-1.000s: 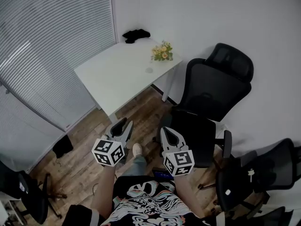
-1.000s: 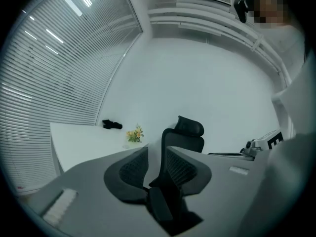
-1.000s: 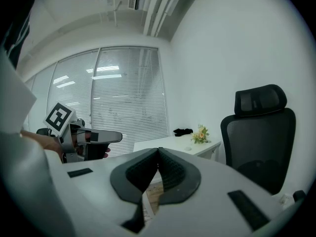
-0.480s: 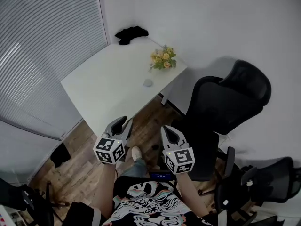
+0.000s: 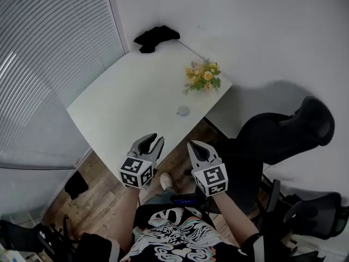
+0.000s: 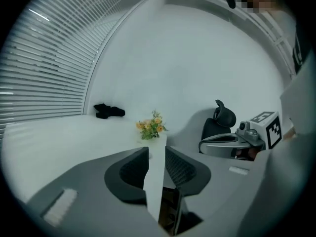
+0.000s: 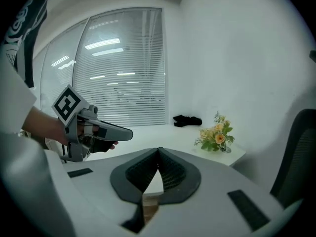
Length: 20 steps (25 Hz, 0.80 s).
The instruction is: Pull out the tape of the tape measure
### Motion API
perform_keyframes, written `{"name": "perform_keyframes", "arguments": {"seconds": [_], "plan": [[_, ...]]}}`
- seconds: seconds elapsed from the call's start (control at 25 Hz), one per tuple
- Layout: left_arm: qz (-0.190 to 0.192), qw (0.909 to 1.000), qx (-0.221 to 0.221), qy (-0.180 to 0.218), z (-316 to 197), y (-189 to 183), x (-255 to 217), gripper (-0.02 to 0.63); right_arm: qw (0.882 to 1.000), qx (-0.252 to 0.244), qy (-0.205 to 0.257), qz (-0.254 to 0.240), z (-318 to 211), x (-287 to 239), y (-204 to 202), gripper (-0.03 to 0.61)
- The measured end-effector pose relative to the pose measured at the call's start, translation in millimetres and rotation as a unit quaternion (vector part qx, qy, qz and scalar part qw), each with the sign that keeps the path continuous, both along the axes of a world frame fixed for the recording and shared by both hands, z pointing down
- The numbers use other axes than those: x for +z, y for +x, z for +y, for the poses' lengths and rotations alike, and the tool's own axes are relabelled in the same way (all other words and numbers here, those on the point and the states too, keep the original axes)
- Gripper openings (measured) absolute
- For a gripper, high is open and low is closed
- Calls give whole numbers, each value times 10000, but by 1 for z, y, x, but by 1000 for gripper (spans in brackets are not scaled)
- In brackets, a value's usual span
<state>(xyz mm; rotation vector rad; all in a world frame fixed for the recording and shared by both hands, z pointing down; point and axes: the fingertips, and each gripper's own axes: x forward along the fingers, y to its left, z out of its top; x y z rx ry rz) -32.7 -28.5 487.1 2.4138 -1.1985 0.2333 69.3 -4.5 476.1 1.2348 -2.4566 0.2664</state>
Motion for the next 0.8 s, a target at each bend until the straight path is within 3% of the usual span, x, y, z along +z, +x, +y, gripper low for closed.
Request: {"name": "perform_keyframes", "arguments": {"seconds": [0.48,0.8], "plan": [[177,9994,279,-94,-46,16,12,103,9992,44,-198,354,-36,11,8,2],[185,9985,397,-317,-61,26,29,104,9985,245,-372,320,-59,23,21,3]]}}
